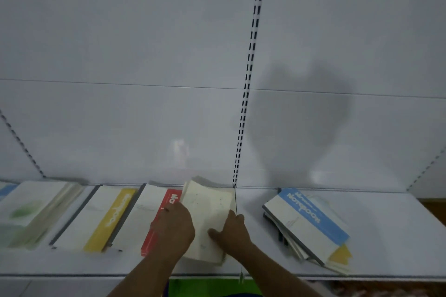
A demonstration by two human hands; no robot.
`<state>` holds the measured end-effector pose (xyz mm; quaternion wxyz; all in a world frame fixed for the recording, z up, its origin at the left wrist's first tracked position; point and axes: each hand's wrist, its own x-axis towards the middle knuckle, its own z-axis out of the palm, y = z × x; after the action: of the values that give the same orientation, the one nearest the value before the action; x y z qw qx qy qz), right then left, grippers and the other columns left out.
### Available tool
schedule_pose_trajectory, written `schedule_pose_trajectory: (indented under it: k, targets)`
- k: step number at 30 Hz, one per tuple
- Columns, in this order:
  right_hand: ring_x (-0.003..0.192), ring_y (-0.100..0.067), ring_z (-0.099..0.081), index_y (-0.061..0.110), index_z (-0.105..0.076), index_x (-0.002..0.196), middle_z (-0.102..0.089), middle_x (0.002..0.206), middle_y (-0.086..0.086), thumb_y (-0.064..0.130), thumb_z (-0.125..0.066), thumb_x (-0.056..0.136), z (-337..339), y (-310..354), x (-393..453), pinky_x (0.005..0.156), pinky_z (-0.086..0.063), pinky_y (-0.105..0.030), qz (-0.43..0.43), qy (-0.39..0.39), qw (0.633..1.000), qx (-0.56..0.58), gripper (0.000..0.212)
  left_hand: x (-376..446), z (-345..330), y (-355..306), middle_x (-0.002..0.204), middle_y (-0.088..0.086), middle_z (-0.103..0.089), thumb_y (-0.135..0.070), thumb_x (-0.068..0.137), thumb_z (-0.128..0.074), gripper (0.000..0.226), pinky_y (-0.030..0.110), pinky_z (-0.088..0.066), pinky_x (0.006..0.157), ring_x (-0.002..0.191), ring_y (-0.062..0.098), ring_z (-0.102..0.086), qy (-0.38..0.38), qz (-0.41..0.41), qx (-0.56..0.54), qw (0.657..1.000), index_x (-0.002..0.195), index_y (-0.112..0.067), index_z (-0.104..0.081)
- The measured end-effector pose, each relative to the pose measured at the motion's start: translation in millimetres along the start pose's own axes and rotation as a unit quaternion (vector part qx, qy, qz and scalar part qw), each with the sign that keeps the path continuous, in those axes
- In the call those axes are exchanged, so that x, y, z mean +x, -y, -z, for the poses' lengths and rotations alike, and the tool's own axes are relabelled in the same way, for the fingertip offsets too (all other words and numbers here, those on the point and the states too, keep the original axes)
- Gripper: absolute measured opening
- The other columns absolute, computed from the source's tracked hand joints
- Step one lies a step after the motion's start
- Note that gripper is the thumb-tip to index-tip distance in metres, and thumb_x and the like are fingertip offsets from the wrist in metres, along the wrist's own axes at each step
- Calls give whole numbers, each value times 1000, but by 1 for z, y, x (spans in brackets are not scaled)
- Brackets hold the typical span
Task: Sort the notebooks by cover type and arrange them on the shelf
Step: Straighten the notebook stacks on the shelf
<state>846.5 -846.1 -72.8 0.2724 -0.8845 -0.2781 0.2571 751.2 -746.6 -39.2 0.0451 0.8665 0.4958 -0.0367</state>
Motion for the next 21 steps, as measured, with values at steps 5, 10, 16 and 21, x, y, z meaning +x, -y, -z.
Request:
schedule_pose_trajectory:
  k: [5,10,16,21]
  targets:
    - [118,-20,-50,12,-38,136,-51,131,-8,39,-52,92,21,-15,1,97,-42,-29,41,-38,998,3,53,4,4,-32,125,11,-48,-23,87,-47,40,39,-44,93,114,26,-49,-41,-51,13,998,125,-11,-44]
    - [97,-14,-60,14,-52,124,-65,108,-7,29,-51,94,71,-46,11,84,-45,-22,28,-108,994,20,34,-2,2,-92,128,6,-46,-37,92,-44,40,40,-39,95,118,24,-46,1,-138,-47,989,126,-17,-45]
    - [112,-20,-54,13,-56,121,-59,119,-7,23,-48,94,132,-110,29,90,-39,-25,-8,-149,989,-12,30,-16,-15,-154,111,7,-62,-39,92,-48,34,27,-45,77,100,23,-61,107,-155,-198,962,109,-11,-58]
    - [115,-28,-47,10,-52,122,-50,121,-12,32,-47,91,164,-169,42,96,-39,-37,-69,-169,978,-104,37,-33,-32,-204,108,10,-65,-27,91,-54,34,12,-42,52,84,17,-62,183,-119,-305,927,117,-5,-58]
